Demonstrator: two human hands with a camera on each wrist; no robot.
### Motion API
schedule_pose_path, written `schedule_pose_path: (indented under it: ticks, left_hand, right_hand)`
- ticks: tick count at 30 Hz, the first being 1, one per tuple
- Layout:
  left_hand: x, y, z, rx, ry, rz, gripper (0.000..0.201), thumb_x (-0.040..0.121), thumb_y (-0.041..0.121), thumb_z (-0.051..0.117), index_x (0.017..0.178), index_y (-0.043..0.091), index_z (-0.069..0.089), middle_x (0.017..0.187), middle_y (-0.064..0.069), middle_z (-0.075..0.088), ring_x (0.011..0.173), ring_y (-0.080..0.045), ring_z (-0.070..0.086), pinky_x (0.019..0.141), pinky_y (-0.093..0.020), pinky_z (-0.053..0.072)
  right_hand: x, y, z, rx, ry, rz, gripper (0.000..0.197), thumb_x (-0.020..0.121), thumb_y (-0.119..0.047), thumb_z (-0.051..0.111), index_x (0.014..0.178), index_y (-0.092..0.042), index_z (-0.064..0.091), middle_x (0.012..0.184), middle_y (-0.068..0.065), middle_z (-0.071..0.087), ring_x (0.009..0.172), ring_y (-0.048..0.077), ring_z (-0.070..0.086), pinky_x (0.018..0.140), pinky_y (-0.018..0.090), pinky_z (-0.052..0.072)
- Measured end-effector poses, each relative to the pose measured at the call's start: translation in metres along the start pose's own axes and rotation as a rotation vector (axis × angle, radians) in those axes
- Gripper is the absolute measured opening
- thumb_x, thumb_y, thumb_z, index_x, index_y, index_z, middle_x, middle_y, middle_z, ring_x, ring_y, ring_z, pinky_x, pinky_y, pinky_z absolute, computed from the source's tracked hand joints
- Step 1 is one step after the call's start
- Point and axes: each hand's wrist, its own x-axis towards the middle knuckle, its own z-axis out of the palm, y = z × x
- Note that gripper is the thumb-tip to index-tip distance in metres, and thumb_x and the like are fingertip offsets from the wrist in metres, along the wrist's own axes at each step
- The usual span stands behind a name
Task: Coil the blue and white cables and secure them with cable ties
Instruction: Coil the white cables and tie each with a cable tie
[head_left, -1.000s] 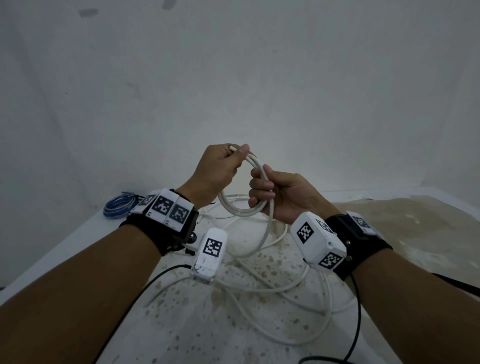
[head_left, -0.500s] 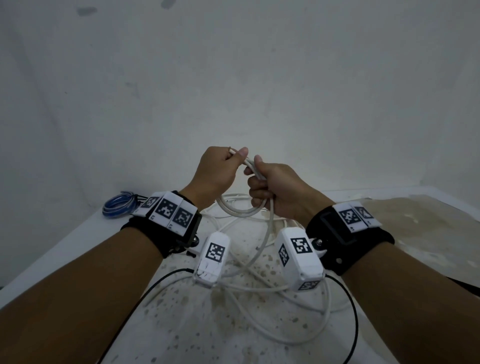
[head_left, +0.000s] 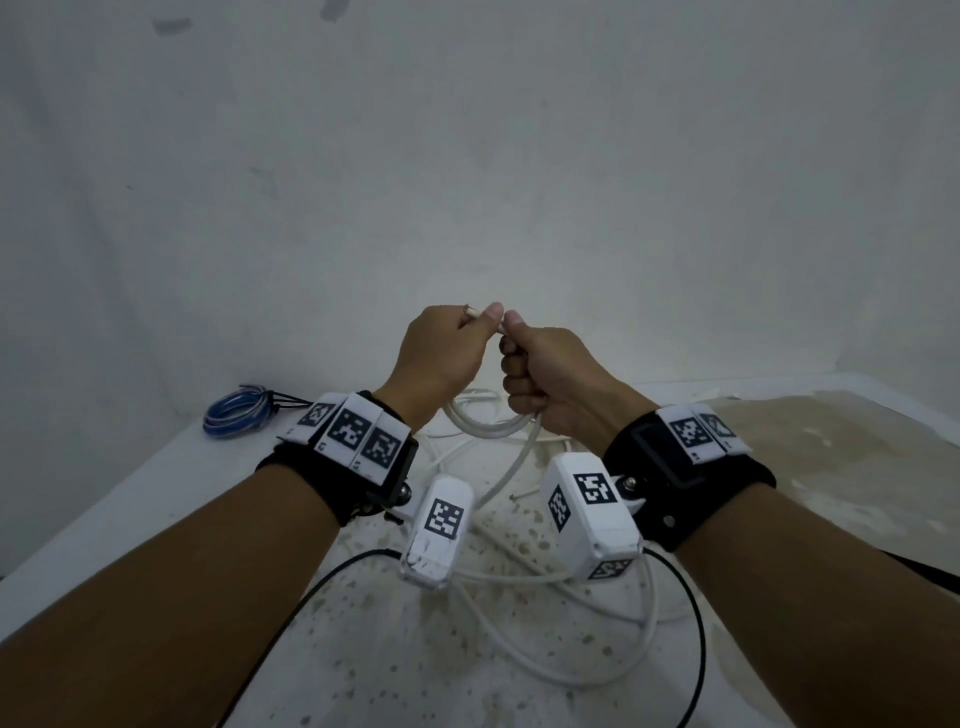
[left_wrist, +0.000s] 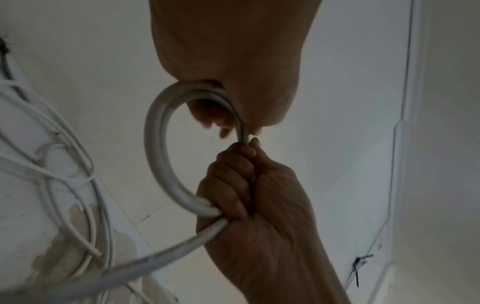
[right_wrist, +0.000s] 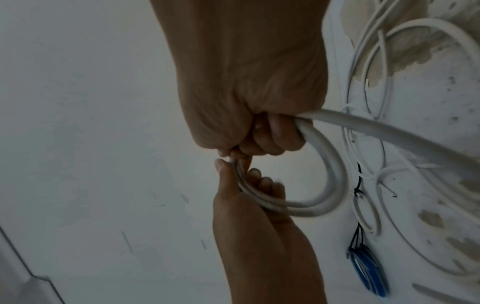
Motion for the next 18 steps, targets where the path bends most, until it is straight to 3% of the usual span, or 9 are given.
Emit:
schedule_pose_path:
  ticks: [2, 4, 7, 9, 10, 12, 14, 16, 18]
  left_hand:
    - [-0.004, 0.003, -0.001, 0.155, 0.067, -0.028, 0.046, 0.094, 0.052, 0.049, 0.117, 0.012, 0.055, 0.100, -0.003, 0.063, 0.097, -0.022, 0.059, 0.089, -0.042, 0.049]
    - [-0.015, 0.008, -0.005, 0.300, 0.081, -0.030, 0.041, 0.097, 0.052, 0.043, 0.103, 0.012, 0.052, 0.096, -0.006, 0.062, 0.096, -0.027, 0.060, 0.082, -0.038, 0.047]
    - [-0.044, 0.021, 0.001, 0.249, -0.329, -0.287, 0.063, 0.100, 0.057, 0.031, 0.081, 0.007, 0.063, 0.073, -0.006, 0.067, 0.067, -0.021, 0.064, 0.062, -0.028, 0.048]
    - [-0.055, 0.025, 0.012, -0.106, -0.483, -0.554, 0.061, 0.100, 0.055, 0.035, 0.092, 0.001, 0.063, 0.065, -0.007, 0.069, 0.056, -0.017, 0.065, 0.055, -0.025, 0.053]
    - [-0.054, 0.024, 0.018, -0.301, -0.410, -0.611, 0.053, 0.101, 0.048, 0.041, 0.101, -0.002, 0.061, 0.065, -0.009, 0.069, 0.054, -0.018, 0.066, 0.054, -0.026, 0.056]
    - [-0.043, 0.022, 0.027, -0.604, -0.098, -0.614, 0.032, 0.103, 0.022, 0.048, 0.108, -0.008, 0.057, 0.073, -0.017, 0.068, 0.055, -0.021, 0.067, 0.054, -0.029, 0.059]
    - [-0.030, 0.019, 0.027, -0.699, 0.138, -0.545, 0.024, 0.100, 0.006, 0.045, 0.104, -0.013, 0.059, 0.083, -0.021, 0.070, 0.064, -0.022, 0.071, 0.065, -0.035, 0.062]
    - [-0.023, 0.016, 0.026, -0.659, 0.173, -0.464, 0.025, 0.100, 0.007, 0.043, 0.098, -0.007, 0.063, 0.087, -0.017, 0.071, 0.075, -0.024, 0.073, 0.079, -0.046, 0.060]
    - [-0.024, 0.014, 0.025, -0.561, 0.158, -0.369, 0.026, 0.101, 0.011, 0.042, 0.087, 0.004, 0.063, 0.089, -0.011, 0.071, 0.077, -0.021, 0.074, 0.082, -0.048, 0.059]
  right_hand:
    - [0.004, -0.003, -0.002, 0.108, 0.112, -0.069, 0.040, 0.104, -0.038, 0.042, 0.071, -0.017, 0.043, 0.048, -0.005, 0.027, 0.036, 0.009, 0.018, 0.036, 0.018, 0.015]
    - [0.008, -0.009, -0.008, 0.260, 0.216, -0.138, 0.042, 0.105, -0.038, 0.038, 0.069, -0.017, 0.040, 0.043, -0.006, 0.025, 0.034, 0.008, 0.017, 0.035, 0.018, 0.014]
    - [0.012, -0.017, -0.016, 0.419, 0.312, -0.223, 0.043, 0.105, -0.040, 0.036, 0.069, -0.018, 0.038, 0.044, -0.006, 0.023, 0.034, 0.009, 0.016, 0.036, 0.020, 0.015]
    - [0.013, -0.018, -0.015, 0.449, 0.328, -0.256, 0.043, 0.105, -0.041, 0.036, 0.069, -0.018, 0.038, 0.046, -0.006, 0.024, 0.035, 0.010, 0.017, 0.036, 0.021, 0.016]
    - [0.012, -0.017, -0.013, 0.448, 0.329, -0.265, 0.043, 0.105, -0.041, 0.036, 0.069, -0.018, 0.039, 0.046, -0.006, 0.024, 0.036, 0.010, 0.018, 0.036, 0.021, 0.017]
    - [0.011, -0.012, -0.009, 0.426, 0.331, -0.265, 0.043, 0.105, -0.041, 0.036, 0.069, -0.018, 0.038, 0.046, -0.005, 0.024, 0.036, 0.010, 0.017, 0.036, 0.020, 0.016]
    - [0.009, -0.004, -0.008, 0.394, 0.322, -0.250, 0.043, 0.105, -0.040, 0.036, 0.068, -0.019, 0.038, 0.045, -0.006, 0.024, 0.035, 0.009, 0.017, 0.036, 0.019, 0.015]
    - [0.007, 0.002, -0.009, 0.376, 0.306, -0.229, 0.043, 0.105, -0.040, 0.036, 0.069, -0.019, 0.038, 0.044, -0.007, 0.025, 0.035, 0.009, 0.018, 0.036, 0.019, 0.016]
    - [0.006, 0.005, -0.011, 0.368, 0.275, -0.201, 0.043, 0.105, -0.041, 0.037, 0.069, -0.018, 0.039, 0.044, -0.006, 0.025, 0.036, 0.009, 0.017, 0.035, 0.020, 0.016]
